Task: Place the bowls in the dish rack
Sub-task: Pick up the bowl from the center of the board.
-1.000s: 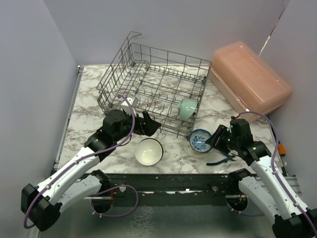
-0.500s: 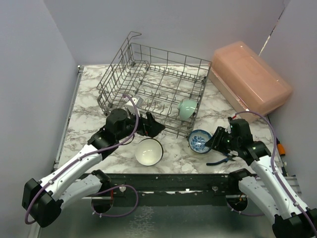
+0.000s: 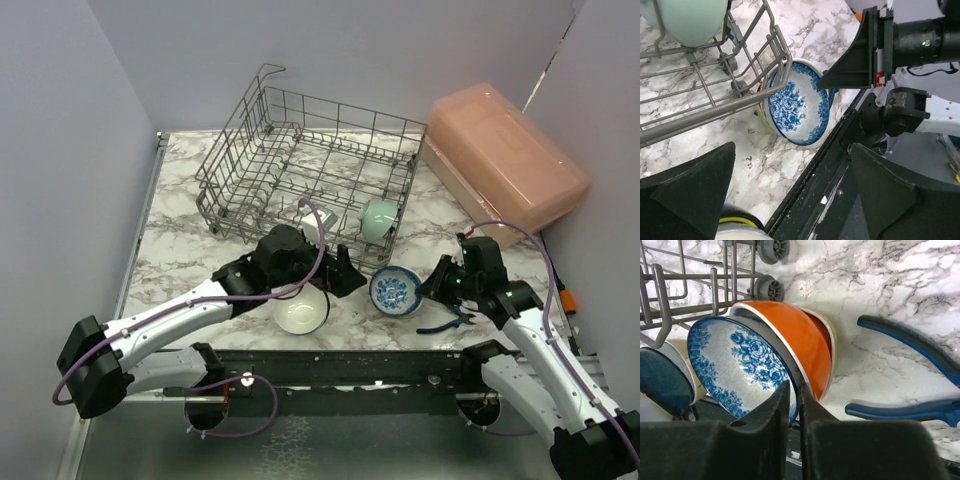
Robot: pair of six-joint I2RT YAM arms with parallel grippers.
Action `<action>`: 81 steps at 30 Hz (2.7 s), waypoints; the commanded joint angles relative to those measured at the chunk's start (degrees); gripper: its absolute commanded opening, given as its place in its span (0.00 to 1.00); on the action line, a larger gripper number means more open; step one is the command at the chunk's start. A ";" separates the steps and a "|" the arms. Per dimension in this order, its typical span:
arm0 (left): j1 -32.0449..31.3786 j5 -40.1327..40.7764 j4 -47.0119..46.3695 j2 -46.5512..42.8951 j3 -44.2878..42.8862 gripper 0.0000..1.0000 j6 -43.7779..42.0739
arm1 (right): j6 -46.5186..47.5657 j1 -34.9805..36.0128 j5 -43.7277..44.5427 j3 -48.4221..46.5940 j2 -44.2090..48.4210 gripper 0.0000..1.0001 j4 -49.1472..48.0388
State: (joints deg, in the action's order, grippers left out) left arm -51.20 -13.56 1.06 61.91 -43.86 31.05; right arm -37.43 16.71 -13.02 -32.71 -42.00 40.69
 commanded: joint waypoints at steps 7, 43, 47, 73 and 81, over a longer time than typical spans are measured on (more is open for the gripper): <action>-9.89 18.81 -0.70 7.61 -2.38 0.87 4.74 | 1.09 0.19 -2.23 -0.50 0.90 0.07 -3.56; -15.40 28.86 0.52 26.20 -11.59 0.00 6.58 | 2.84 0.17 -2.48 -4.17 6.30 0.32 -4.40; -15.42 28.98 -0.60 23.72 -11.43 0.00 6.22 | 3.65 0.22 -2.30 -4.37 5.92 0.56 -3.84; -15.37 29.51 -0.86 14.74 -12.04 0.39 5.08 | 7.71 0.23 -6.89 -6.09 5.00 0.01 -7.18; -14.79 26.98 -0.87 13.83 -12.04 0.93 3.94 | 8.30 0.21 -6.61 -6.09 4.82 0.00 -9.00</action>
State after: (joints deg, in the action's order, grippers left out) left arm -66.19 15.64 -0.40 76.93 -55.42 36.03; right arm -29.45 16.82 -18.44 -36.49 -37.52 35.57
